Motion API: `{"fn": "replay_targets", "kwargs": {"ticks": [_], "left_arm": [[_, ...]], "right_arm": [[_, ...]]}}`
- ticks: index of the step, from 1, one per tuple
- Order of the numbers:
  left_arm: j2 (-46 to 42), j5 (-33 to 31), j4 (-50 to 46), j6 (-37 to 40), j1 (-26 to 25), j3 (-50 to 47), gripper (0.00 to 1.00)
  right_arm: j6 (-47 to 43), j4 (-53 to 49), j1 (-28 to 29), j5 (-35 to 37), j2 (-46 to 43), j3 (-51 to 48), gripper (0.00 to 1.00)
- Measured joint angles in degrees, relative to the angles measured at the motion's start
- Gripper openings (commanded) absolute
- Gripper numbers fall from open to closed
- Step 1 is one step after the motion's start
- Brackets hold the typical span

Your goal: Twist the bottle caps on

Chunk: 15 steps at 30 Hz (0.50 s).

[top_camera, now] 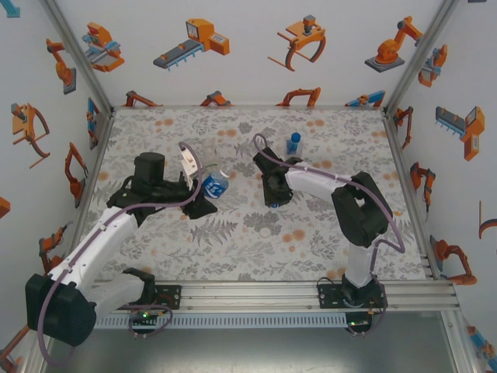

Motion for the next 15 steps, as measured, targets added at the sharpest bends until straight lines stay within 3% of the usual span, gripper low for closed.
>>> {"fn": "replay_targets", "kwargs": {"ticks": [9,15], "left_arm": [[0.4,0.0,-0.2,2.9,-2.3,0.0,0.00],[-0.1,-0.5,-2.9,6.8,-4.7,0.6,0.00]], "right_arm": [[-9.0,1.3,0.0,-7.1,-17.5,-0.6,0.12],[-17.2,7.0,0.0,-18.2,-29.6,-4.6,0.07]]}}
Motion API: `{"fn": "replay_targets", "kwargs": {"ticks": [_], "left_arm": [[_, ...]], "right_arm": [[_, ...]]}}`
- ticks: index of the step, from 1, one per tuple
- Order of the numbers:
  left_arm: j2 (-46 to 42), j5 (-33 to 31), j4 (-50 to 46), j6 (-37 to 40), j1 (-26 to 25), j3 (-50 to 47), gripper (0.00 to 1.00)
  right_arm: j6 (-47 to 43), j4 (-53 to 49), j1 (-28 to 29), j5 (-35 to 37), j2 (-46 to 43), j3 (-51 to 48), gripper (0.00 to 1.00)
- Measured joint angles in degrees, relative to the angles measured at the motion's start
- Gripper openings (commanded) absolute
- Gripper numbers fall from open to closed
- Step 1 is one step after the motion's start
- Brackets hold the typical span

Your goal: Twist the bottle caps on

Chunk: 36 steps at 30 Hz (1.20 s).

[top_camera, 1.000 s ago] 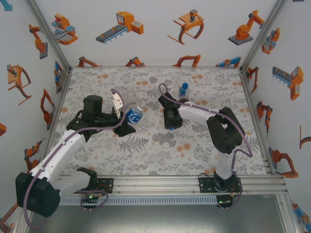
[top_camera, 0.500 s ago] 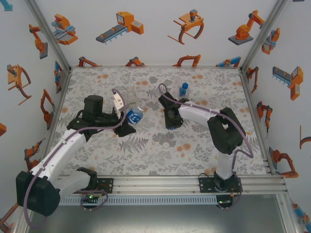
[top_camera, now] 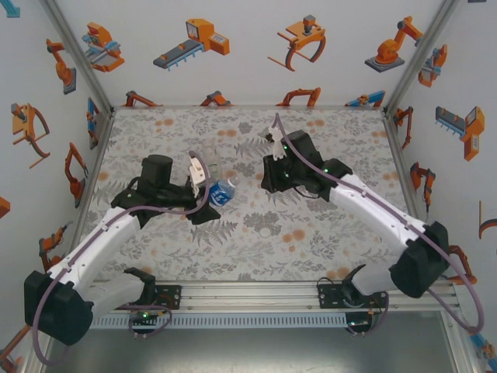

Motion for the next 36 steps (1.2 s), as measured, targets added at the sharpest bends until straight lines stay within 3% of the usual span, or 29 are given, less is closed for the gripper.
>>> {"fn": "replay_targets", "kwargs": {"ticks": [10,15,23,36], "left_arm": [[-4.9,-1.4,-3.4,9.6,-5.3,0.4,0.00],[-5.4,-1.7,-4.4,12.3,-6.3,0.4,0.00],[-5.4,-1.5,-5.9,15.2,-8.1,0.5,0.00],[-5.4,-0.9,-7.1,16.4,-9.1,0.7,0.00]], "right_arm": [[-17.0,4.7,0.2,-23.6,-12.5,-1.8,0.03],[-25.1,4.7,2.4,-31.8,-14.7,-1.8,0.01],[-29.7,4.9,4.9,-36.5,-13.0,-1.8,0.00],[-32.3,4.0,6.5,-36.6,-10.4,-0.6,0.00]]}}
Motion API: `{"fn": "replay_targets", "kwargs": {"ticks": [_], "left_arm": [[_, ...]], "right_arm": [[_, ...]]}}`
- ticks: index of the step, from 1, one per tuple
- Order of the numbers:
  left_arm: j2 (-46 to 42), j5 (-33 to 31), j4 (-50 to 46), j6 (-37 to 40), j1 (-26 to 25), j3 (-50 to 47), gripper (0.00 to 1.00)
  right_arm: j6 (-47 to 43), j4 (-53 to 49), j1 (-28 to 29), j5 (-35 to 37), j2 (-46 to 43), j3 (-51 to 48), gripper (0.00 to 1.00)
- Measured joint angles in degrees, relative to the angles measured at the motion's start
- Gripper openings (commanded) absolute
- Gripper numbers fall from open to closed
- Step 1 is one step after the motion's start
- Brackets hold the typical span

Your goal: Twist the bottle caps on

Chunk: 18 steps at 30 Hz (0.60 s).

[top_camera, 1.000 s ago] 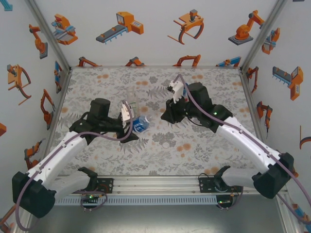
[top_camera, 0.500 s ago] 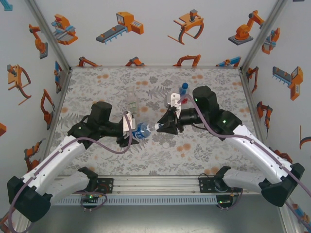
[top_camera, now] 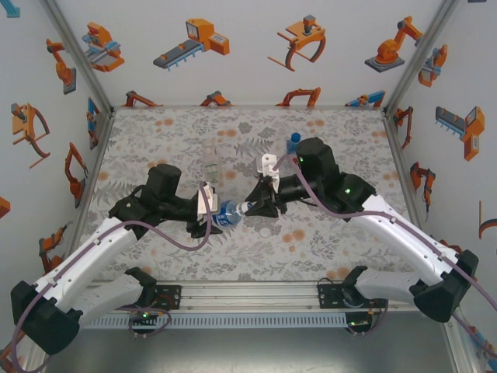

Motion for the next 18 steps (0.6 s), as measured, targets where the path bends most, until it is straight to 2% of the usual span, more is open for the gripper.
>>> {"fn": "replay_targets", "kwargs": {"ticks": [18], "left_arm": [[0.6,1.4,-1.3,0.0,0.0,0.0,0.00]], "right_arm": [[-6.9,-3.0,1.8,0.4,1.3,1.5,0.00]]}}
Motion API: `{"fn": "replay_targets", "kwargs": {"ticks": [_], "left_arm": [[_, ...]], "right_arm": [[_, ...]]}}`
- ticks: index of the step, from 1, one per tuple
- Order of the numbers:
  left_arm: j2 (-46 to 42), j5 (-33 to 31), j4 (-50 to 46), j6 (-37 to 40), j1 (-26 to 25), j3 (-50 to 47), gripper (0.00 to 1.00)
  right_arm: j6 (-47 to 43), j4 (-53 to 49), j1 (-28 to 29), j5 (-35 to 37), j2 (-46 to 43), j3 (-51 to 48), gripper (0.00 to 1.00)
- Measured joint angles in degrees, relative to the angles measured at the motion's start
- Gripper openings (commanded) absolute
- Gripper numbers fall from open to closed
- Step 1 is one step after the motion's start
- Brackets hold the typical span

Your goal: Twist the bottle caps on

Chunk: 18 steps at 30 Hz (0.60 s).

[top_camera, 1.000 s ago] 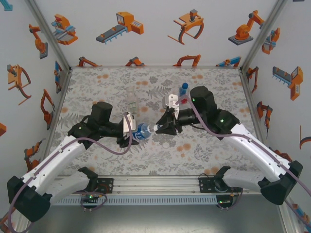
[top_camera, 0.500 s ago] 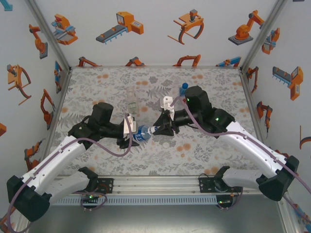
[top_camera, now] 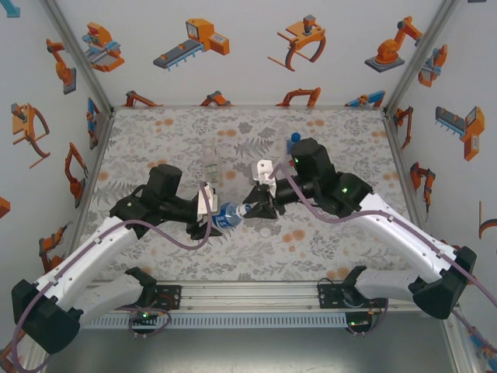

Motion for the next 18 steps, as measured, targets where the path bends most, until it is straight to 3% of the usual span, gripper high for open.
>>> {"fn": "replay_targets", "kwargs": {"ticks": [4,7,12,18], "left_arm": [[0.3,0.0,-0.2,0.0,0.0,0.0,0.00],[0.3,-0.2,-0.2,0.0,0.0,0.0,0.00],[0.3,-1.7,0.0,0.0,0.2,0.0,0.00],[0.3,-5.2,0.4,-0.5,0.4,-0.3,0.00]], "right_arm": [[1.4,-0.1,0.2,1.1,0.1,0.0,0.00],[8.3,1.0,0.3,3.1,0.1,-0.2,0.00],[30.2,2.9,0.5,10.4,0.1,-0.9,0.00],[64.5,5.8,0.5,20.7,-0.5,-5.0,0.00]]}}
